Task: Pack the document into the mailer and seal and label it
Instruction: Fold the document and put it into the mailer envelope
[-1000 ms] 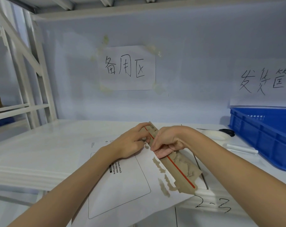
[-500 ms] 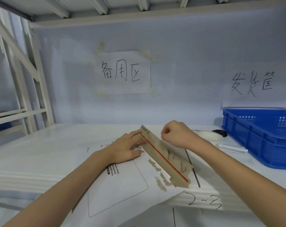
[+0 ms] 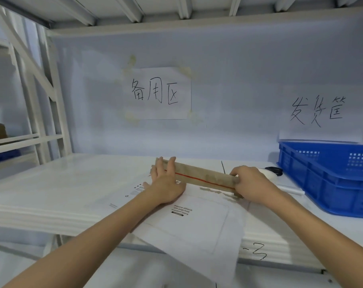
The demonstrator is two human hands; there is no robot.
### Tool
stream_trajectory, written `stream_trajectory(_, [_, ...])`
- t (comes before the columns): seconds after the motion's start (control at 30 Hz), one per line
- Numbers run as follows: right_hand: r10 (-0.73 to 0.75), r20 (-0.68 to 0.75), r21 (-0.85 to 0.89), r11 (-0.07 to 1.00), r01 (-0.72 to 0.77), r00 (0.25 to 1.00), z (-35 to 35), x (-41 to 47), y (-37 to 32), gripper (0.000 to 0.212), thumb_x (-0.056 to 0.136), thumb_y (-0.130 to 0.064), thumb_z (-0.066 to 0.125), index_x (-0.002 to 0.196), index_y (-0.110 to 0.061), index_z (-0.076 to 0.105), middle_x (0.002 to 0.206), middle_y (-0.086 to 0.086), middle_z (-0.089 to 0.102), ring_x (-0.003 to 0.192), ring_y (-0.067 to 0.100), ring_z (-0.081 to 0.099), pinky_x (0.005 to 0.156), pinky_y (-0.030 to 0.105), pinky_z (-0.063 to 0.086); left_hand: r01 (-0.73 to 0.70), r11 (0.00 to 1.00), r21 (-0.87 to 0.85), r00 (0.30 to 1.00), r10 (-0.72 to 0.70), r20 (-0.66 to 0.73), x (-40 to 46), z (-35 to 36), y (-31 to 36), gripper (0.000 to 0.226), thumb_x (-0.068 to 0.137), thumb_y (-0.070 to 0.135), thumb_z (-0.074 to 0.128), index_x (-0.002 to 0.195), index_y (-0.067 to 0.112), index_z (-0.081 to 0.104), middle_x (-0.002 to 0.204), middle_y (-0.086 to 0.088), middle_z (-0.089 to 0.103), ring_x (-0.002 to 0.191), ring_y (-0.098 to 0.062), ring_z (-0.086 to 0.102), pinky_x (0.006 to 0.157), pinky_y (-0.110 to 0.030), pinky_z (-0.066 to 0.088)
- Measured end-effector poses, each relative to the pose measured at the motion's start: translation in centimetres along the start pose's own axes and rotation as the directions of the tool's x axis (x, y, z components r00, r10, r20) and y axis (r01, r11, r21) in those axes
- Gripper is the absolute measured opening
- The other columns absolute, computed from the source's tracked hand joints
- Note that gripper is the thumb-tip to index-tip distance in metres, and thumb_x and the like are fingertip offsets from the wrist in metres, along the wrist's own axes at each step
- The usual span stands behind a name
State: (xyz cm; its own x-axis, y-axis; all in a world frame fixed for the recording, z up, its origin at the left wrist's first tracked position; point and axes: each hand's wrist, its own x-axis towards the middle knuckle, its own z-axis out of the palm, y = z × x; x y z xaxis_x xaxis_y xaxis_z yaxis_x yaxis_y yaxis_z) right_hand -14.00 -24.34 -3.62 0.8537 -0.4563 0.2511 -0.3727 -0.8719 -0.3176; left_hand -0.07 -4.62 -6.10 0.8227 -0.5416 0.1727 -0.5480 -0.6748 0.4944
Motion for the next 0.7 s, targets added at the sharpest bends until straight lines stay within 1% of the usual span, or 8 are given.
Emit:
stream_trajectory(0.07, [0.003,-0.066,-0.013,1.0,-0.004,0.998,0.6,0.5,0.2,0.03,0.08,0.0,0.041,0.097,-0.011,0.062,0.098,0.011,0.058,0.088,0.031,0.057,0.073,0.036,0.05,-0.026,0.992,-0.12,0.999,0.021,-0.047,-0.5,-0.8,0.3,0.083,0.09,0.035,0.056,0.153,0.037,0.001,0.162,0.0,-0.015,0.149,-0.034,-0.005,0.118,-0.054,0.016])
stream_trajectory(0.17, [-0.007,-0.101,0.067,0.998,0.014,0.995,1.5,1.5,0.5,0.031,0.075,0.006,0.039,0.086,-0.012,0.061,0.092,0.013,0.058,0.083,0.032,0.056,0.065,0.033,0.045,-0.101,0.973,-0.207,0.991,0.08,-0.109,-0.8,-3.0,-0.6,0.085,0.086,0.037,0.066,0.152,0.035,0.012,0.159,-0.005,0.001,0.145,-0.035,0.009,0.114,-0.041,0.019])
stream_trajectory(0.23, [-0.056,-0.1,0.108,0.992,0.067,0.993,2.0,2.1,0.5,0.035,0.075,0.008,0.039,0.073,-0.02,0.059,0.086,0.012,0.062,0.081,0.029,0.056,0.059,0.031,0.04,-0.166,0.984,-0.072,0.978,0.155,-0.137,-0.7,-4.2,-2.1,0.093,0.076,0.059,0.066,0.151,0.038,0.016,0.161,-0.005,0.006,0.147,-0.032,0.008,0.116,-0.04,0.015])
stream_trajectory(0.27, [-0.084,-0.104,0.123,0.988,0.097,0.991,2.3,2.4,0.5,0.038,0.077,0.008,0.039,0.07,-0.025,0.057,0.083,0.011,0.064,0.081,0.027,0.055,0.061,0.03,0.039,-0.187,0.982,0.034,0.971,0.19,-0.144,-0.7,-4.6,-2.9,0.098,0.067,0.072,0.056,0.151,0.04,0.018,0.162,-0.004,0.007,0.148,-0.03,0.007,0.118,-0.042,0.012])
stream_trajectory(0.33, [-0.128,-0.117,0.149,0.978,0.145,0.985,2.5,2.7,0.6,0.039,0.081,0.007,0.041,0.071,-0.026,0.06,0.08,0.008,0.066,0.08,0.024,0.056,0.066,0.03,0.04,-0.221,0.948,0.227,0.955,0.258,-0.147,-0.3,-4.9,-4.2,0.104,0.058,0.084,0.036,0.152,0.043,0.018,0.165,-0.003,0.007,0.15,-0.028,0.008,0.121,-0.046,0.009])
stream_trajectory(0.47, [-0.209,-0.128,0.148,0.963,0.227,0.97,2.8,2.8,0.5,0.035,0.087,0.005,0.044,0.087,-0.014,0.074,0.081,0.002,0.068,0.082,0.022,0.057,0.074,0.03,0.043,-0.326,0.849,0.415,0.929,0.368,-0.023,0.4,-4.4,-5.0,0.091,0.075,0.079,0.04,0.154,0.041,0.015,0.166,0.003,0.009,0.151,-0.025,0.009,0.121,-0.049,0.002])
stream_trajectory(0.6, [-0.207,-0.1,0.167,0.961,0.221,0.973,2.9,1.8,0.3,0.034,0.086,-0.001,0.048,0.097,-0.014,0.077,0.085,-0.004,0.069,0.084,0.014,0.058,0.074,0.021,0.041,-0.4,0.819,0.411,0.911,0.406,0.077,0.3,-3.5,-4.0,0.069,0.093,0.061,0.046,0.153,0.04,0.021,0.155,0.007,0.036,0.138,-0.02,0.035,0.114,-0.036,0.026])
stream_trajectory(0.7, [-0.161,-0.052,0.184,0.968,0.168,0.986,2.8,1.3,0.2,0.023,0.084,-0.019,0.053,0.086,-0.015,0.076,0.086,-0.005,0.074,0.083,0.015,0.065,0.077,0.027,0.052,-0.368,0.821,0.436,0.929,0.345,0.135,-0.1,-3.1,-3.8,0.056,0.097,0.061,0.035,0.15,0.048,0.024,0.136,0.006,0.048,0.126,-0.019,0.043,0.107,-0.036,0.03])
